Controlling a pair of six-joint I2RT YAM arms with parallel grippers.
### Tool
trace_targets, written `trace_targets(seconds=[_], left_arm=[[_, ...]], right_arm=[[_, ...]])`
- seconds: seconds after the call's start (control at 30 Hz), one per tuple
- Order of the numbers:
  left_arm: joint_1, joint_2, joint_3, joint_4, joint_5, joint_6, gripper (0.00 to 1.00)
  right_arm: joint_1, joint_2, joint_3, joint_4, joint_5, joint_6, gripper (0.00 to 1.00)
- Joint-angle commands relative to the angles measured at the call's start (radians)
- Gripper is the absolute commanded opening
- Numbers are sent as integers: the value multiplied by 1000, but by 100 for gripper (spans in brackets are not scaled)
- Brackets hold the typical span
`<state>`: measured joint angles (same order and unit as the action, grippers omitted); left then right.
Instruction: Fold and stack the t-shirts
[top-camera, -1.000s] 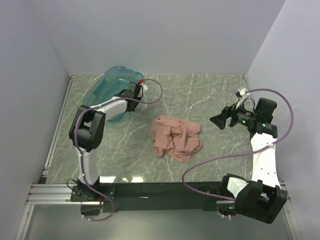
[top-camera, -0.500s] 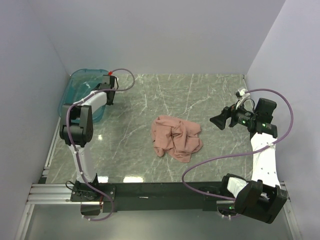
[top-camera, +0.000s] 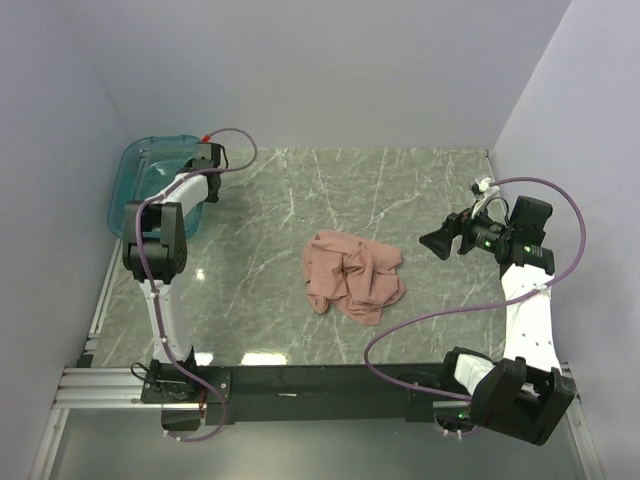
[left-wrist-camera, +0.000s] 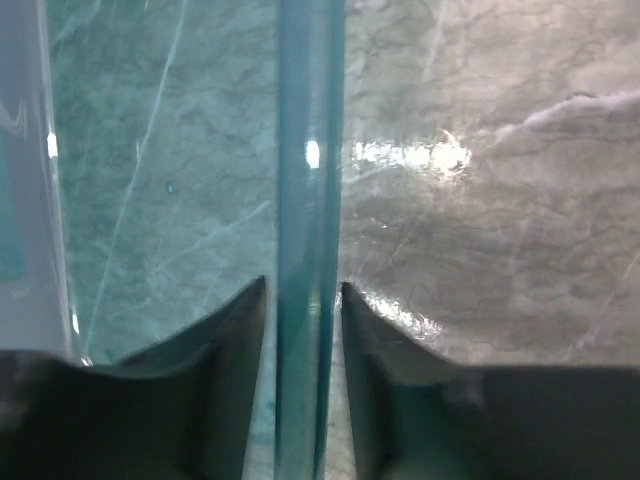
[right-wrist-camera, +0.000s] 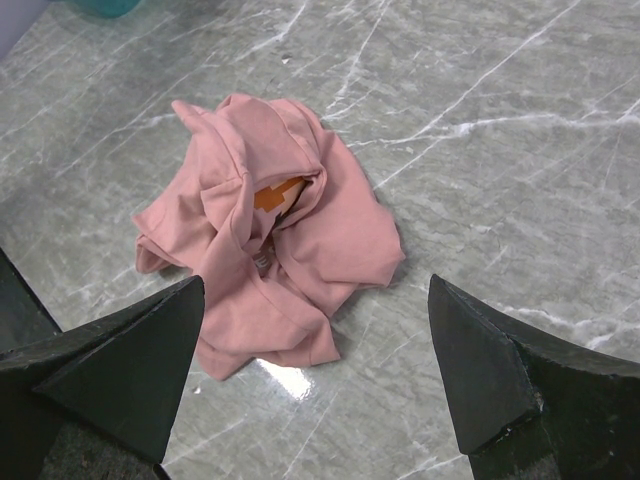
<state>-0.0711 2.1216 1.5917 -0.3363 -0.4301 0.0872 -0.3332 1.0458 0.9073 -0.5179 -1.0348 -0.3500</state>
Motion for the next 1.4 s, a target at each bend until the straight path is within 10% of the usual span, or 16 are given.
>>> trace_targets(seconds=[0.0, 0.37, 0.9, 1.37], left_arm=[[8, -14, 44, -6, -21, -47, 44], [-73, -397, -117, 95, 112, -141, 99], [-85, -853, -567, 157, 674, -345, 97], [-332, -960, -713, 121, 728, -290, 93]], right_arm=[[6, 6, 22, 4, -7, -12, 98], [6, 11, 13, 9, -5, -23, 98], [143, 0, -22, -42, 36, -174, 98], [281, 54, -41, -36, 120, -172, 98]])
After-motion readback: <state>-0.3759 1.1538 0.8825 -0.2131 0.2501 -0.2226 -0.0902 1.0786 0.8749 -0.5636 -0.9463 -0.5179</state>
